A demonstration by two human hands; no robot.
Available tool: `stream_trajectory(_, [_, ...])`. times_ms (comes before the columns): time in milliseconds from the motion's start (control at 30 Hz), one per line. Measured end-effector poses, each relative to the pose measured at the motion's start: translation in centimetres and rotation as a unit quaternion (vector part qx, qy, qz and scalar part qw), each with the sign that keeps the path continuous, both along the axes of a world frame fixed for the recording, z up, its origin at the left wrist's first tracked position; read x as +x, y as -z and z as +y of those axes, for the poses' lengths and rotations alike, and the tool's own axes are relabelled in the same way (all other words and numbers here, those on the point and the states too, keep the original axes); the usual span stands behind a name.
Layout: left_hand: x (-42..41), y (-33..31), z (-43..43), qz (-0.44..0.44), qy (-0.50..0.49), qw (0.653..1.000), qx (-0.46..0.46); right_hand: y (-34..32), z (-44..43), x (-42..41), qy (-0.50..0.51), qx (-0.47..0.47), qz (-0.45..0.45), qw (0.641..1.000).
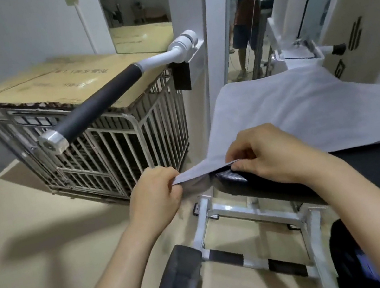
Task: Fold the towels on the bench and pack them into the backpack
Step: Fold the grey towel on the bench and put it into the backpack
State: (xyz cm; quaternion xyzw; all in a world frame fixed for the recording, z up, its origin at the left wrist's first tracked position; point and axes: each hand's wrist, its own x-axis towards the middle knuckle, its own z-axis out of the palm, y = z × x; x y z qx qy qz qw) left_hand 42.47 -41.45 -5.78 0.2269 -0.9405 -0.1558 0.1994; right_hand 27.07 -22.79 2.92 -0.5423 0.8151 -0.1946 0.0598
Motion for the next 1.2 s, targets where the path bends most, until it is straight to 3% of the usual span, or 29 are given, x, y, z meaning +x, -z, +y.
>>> stream_trajectory(67, [0.5,1.5,-0.2,0.023,-0.074,0.997,0.016,-0.2,0.0,0.8,-0.011,0.029,-0.019,0.999])
stream_trajectory(133, [0.9,2.6,-0.3,-0.009,-0.125,0.991,0.037,-0.2,0.0,1.6,-0.025,0.064,-0.034,0.997])
stream_trajectory(200, [0.9,3.0,0.1,-0.003,-0.116,0.978,0.175,-0.4,0.0,2.2,-0.035,0.088,-0.043,0.995])
stream_trajectory(233, [0.8,3.0,0.5,0.045,-0.108,0.939,0.322,-0.4,0.0,2.5,-0.039,0.096,-0.047,0.994])
stream_trajectory(300, [0.3,2.0,1.4,0.162,-0.117,0.8,0.565,-0.5,0.0,3.0,-0.047,0.103,-0.055,0.992])
stream_trajectory(333, [0.2,1.5,1.6,0.227,-0.117,0.754,0.605,-0.5,0.0,3.3,-0.055,0.105,-0.056,0.991])
stream_trajectory(367, [-0.1,0.6,1.8,0.284,-0.104,0.729,0.613,-0.4,0.0,3.5,-0.064,0.104,-0.058,0.991])
stream_trajectory(433, [-1.0,-1.8,2.4,0.368,-0.047,0.717,0.59,-0.4,0.3,3.9,-0.079,0.087,-0.081,0.99])
stream_trajectory(500, [-2.9,-5.0,3.2,0.416,0.003,0.718,0.558,-0.6,0.7,3.7,-0.067,0.028,-0.172,0.982])
stream_trajectory(567, [-5.6,-8.1,4.4,0.423,0.023,0.77,0.477,-1.2,1.8,2.6,-0.004,-0.08,-0.278,0.957])
stream_trajectory(633, [-9.2,-10.6,6.3,0.384,0.063,0.842,0.373,-1.5,3.4,0.4,0.083,-0.17,-0.28,0.941])
stream_trajectory(700, [-12.8,-12.6,9.0,0.334,0.116,0.885,0.303,-1.8,6.0,-2.6,0.146,-0.188,-0.224,0.945])
stream_trajectory(833, [-19.7,-14.4,15.3,0.192,0.241,0.933,0.187,-2.1,12.2,-8.8,0.241,-0.133,-0.109,0.955])
stream_trajectory(933, [-23.8,-12.2,19.6,0.06,0.314,0.937,0.141,-2.0,17.1,-12.4,0.318,-0.036,-0.026,0.947])
stream_trajectory(1000, [-25.5,-10.1,21.5,-0.028,0.341,0.934,0.098,-2.0,20.2,-13.9,0.315,0.053,-0.014,0.948])
stream_trajectory(1100, [-26.4,-8.7,22.7,-0.033,0.333,0.941,-0.052,-2.0,23.7,-14.4,0.23,0.13,-0.075,0.962])
stream_trajectory(1200, [-26.5,-8.9,23.5,-0.006,0.279,0.955,-0.105,-2.2,25.5,-15.2,0.157,0.073,-0.095,0.98])
